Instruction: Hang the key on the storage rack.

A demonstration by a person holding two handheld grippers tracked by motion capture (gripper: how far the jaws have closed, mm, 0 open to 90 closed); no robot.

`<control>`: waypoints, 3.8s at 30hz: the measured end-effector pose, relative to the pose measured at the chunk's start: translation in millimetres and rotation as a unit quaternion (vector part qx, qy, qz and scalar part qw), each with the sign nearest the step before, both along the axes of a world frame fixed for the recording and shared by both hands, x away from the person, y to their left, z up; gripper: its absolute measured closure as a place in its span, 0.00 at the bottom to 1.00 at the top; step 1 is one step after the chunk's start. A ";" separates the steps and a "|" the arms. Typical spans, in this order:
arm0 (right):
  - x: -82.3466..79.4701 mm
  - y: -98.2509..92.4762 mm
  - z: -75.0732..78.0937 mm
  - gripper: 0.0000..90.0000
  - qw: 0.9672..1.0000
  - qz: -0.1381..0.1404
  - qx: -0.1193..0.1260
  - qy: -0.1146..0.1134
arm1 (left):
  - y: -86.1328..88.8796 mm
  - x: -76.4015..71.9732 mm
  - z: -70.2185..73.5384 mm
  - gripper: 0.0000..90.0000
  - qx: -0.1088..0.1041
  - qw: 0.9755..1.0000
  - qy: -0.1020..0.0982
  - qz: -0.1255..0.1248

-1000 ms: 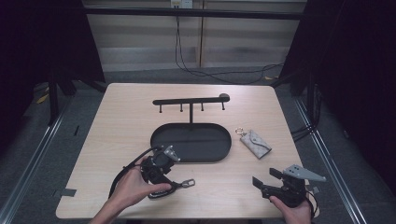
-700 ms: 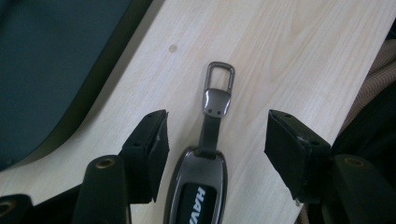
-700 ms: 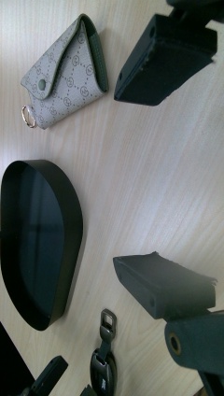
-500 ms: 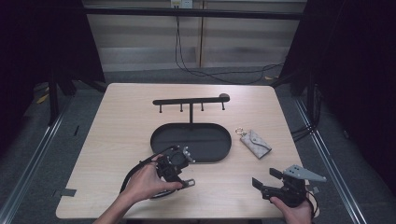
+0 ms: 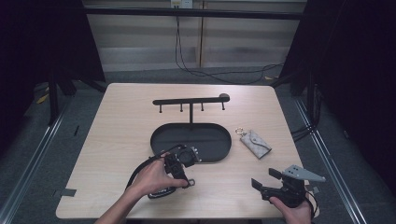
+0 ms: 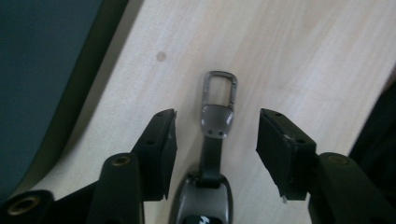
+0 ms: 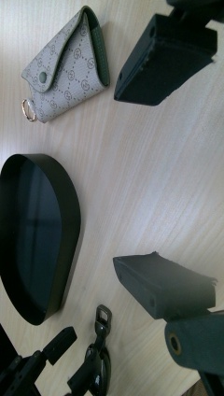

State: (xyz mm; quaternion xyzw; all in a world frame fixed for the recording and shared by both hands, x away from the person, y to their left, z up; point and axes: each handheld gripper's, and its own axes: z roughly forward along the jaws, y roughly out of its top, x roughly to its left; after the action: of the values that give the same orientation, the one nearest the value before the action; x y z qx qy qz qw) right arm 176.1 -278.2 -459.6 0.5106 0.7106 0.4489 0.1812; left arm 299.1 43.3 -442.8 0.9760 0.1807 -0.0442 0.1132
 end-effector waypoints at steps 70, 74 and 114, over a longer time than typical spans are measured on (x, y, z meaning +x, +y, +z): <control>4.2 1.9 -3.0 0.19 1.000 0.005 -0.008 0.019 | -4.5 12.4 8.9 0.79 0.038 0.999 0.018 -0.002; 4.0 1.6 -2.9 0.19 1.000 0.003 -0.008 0.019 | 3.3 16.0 15.8 0.78 0.026 1.000 0.013 0.012; 4.9 1.3 -3.3 0.19 1.000 -0.001 -0.011 0.020 | 56.3 25.0 87.8 0.78 -0.030 0.994 -0.049 0.089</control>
State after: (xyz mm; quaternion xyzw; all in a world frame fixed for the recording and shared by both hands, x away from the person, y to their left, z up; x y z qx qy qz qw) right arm 181.1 -276.9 -462.9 0.5181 0.7185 0.4309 0.1725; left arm 324.1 99.6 -355.0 0.9532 0.2597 0.0090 0.1545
